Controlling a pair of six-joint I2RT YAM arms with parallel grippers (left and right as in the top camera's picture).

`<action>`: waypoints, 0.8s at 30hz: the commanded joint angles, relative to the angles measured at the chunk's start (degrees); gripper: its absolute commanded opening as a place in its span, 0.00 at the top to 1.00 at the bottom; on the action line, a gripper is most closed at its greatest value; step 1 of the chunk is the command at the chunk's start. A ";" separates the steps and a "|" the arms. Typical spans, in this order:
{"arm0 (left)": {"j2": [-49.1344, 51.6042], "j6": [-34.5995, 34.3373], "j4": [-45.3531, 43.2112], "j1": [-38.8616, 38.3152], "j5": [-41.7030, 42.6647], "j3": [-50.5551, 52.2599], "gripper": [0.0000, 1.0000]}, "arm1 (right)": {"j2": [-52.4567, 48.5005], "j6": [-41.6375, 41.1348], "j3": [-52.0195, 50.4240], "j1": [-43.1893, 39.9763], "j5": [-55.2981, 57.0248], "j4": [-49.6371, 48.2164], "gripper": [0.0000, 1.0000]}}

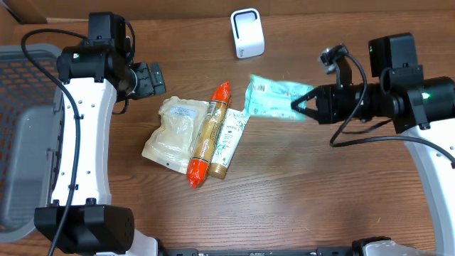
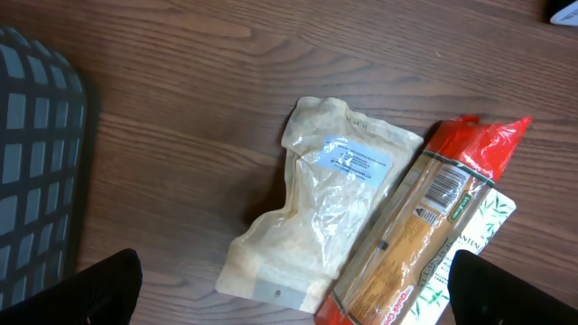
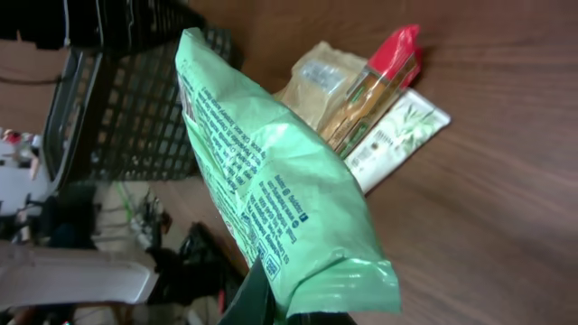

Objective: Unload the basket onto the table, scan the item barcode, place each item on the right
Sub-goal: 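Carry the tissue pack to the white scanner with the right gripper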

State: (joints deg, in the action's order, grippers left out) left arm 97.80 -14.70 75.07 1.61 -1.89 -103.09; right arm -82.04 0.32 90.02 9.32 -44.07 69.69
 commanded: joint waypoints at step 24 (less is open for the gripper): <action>0.46 -0.76 -0.13 -0.13 0.46 0.24 0.00 | -36.13 26.16 17.62 17.73 77.59 -48.35 0.96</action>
State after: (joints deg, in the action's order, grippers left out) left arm 97.80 -14.70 75.07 1.61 -1.89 -103.09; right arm -115.72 12.69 105.73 27.64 23.51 25.23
